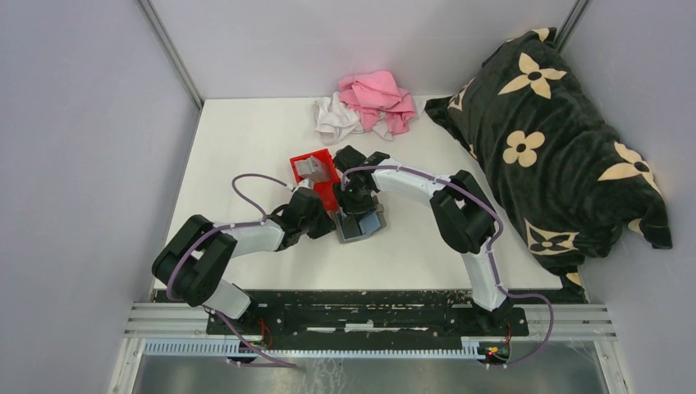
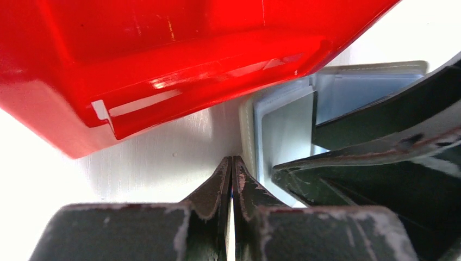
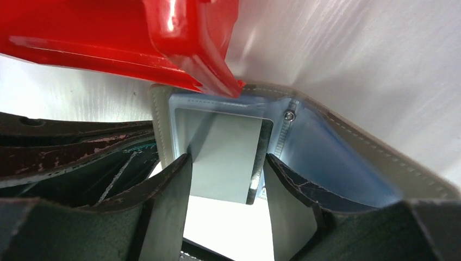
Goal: Put the credit cards into the card holder
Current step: Insert the credit card into the card holder.
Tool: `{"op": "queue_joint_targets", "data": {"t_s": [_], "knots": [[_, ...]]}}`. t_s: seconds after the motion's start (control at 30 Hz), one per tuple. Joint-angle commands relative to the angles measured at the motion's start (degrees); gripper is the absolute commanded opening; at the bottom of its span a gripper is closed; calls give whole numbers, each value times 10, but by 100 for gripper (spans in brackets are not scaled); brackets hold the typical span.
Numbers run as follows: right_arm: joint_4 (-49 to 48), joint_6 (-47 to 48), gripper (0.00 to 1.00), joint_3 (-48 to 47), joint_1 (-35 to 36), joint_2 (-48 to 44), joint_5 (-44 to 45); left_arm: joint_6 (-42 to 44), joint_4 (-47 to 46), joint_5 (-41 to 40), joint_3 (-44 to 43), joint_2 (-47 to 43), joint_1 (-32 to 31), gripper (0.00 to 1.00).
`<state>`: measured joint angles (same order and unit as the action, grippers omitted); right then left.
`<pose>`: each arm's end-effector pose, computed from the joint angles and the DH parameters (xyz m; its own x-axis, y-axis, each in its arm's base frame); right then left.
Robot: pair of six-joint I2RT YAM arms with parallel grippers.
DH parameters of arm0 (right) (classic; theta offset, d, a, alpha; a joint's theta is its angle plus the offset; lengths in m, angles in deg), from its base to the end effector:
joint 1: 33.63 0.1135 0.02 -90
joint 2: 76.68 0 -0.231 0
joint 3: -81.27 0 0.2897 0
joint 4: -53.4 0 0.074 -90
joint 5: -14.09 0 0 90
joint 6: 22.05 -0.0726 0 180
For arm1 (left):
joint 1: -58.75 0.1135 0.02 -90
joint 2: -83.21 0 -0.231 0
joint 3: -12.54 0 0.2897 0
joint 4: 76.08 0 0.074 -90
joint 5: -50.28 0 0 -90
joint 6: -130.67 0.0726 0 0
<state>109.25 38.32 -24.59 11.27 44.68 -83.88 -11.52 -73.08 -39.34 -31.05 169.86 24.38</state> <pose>0.3230 0.3361 0.0951 -0.9445 -0.2500 -0.2130 -0.3031 0.9132 0.2723 0.2638 -0.1810 0.0407 -0.8134 -0.4008 -0.4216 -0.1212 0.8256 -0.5511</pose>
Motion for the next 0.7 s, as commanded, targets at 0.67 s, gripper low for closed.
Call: {"op": "queue_joint_targets", "data": {"t_s": [0.67], "knots": [[-10, 14, 63, -4, 4, -43, 28, 27, 128, -78, 35, -48, -3, 20]]}}
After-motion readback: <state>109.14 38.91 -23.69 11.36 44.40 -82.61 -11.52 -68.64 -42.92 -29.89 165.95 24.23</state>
